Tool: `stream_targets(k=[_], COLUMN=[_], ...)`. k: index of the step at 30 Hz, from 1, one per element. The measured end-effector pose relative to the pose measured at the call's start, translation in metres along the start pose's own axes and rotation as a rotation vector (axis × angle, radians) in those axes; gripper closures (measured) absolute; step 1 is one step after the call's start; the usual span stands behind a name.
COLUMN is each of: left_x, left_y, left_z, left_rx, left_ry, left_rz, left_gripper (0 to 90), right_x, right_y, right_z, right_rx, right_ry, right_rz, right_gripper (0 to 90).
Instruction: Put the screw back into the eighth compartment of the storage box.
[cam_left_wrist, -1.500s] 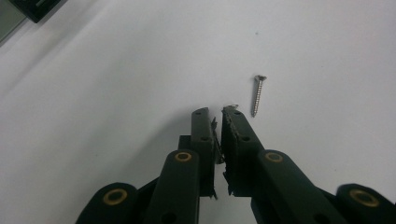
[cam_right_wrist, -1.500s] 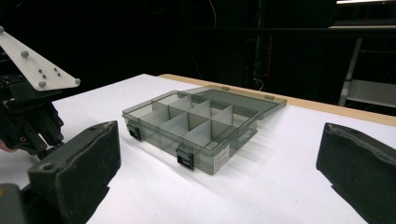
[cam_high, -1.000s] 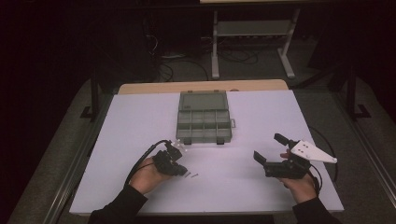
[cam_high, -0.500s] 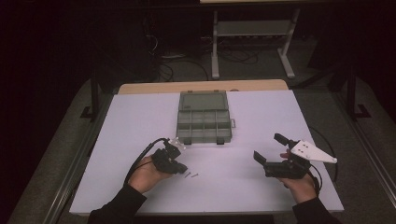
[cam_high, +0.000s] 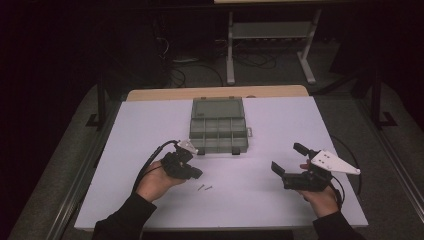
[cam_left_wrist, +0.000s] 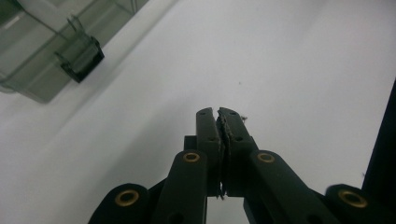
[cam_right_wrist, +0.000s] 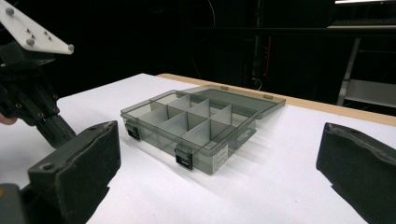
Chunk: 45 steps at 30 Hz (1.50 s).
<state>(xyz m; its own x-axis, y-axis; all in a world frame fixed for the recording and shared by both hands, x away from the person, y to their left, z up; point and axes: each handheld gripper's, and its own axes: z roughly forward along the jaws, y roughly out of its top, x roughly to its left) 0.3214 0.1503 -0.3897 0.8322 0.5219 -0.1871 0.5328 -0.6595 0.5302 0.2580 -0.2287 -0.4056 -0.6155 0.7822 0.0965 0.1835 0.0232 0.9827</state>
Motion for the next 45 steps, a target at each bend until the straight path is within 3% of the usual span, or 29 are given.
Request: stream_targets(k=[22,41,44,45], left_x=[0.012,0.024,0.027,0.026], left_y=[0.044,0.081,0.089,0.092], left_z=[-0.011,-0.008,-0.004,-0.003], left_rx=[-0.076,-0.121,-0.122,-0.13], left_ry=[-0.028,-0.043,-0.039,-0.039], left_rz=[0.005,-0.001,0.031,0.021], left_gripper=[88.1,88.1,88.1,88.1], right_x=[0.0,0.0,-0.001,-0.001], right_y=[0.0,0.0,0.0,0.0], right_z=[0.0,0.0,0.0,0.0], right_rx=[-0.001,0.001,0.003,0.003], right_ry=[0.002,0.004,0.003,0.003], right_rz=[0.002,0.005,0.005,0.005], right_gripper=[0.0,0.0,0.0,0.0])
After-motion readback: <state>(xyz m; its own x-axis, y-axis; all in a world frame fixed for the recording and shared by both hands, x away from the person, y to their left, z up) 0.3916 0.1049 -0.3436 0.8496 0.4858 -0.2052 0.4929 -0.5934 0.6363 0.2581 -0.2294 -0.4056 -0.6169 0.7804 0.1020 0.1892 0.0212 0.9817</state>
